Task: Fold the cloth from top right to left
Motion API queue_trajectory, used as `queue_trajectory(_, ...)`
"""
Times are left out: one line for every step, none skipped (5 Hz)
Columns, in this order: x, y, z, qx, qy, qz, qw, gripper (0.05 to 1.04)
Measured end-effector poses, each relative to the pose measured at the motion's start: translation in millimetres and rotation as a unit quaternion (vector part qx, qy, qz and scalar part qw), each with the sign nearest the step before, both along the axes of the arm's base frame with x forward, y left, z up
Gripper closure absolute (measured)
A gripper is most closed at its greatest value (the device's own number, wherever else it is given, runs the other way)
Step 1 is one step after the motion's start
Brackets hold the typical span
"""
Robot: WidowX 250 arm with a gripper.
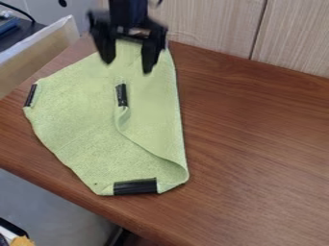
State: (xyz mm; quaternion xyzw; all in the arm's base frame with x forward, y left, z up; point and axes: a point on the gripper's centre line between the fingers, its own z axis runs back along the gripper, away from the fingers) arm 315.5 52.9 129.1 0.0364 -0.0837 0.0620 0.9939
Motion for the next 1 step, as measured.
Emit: queue_trajectory(-1.3,-0.4,2.5,0.001,0.002,-0.001,1.0000,0.083)
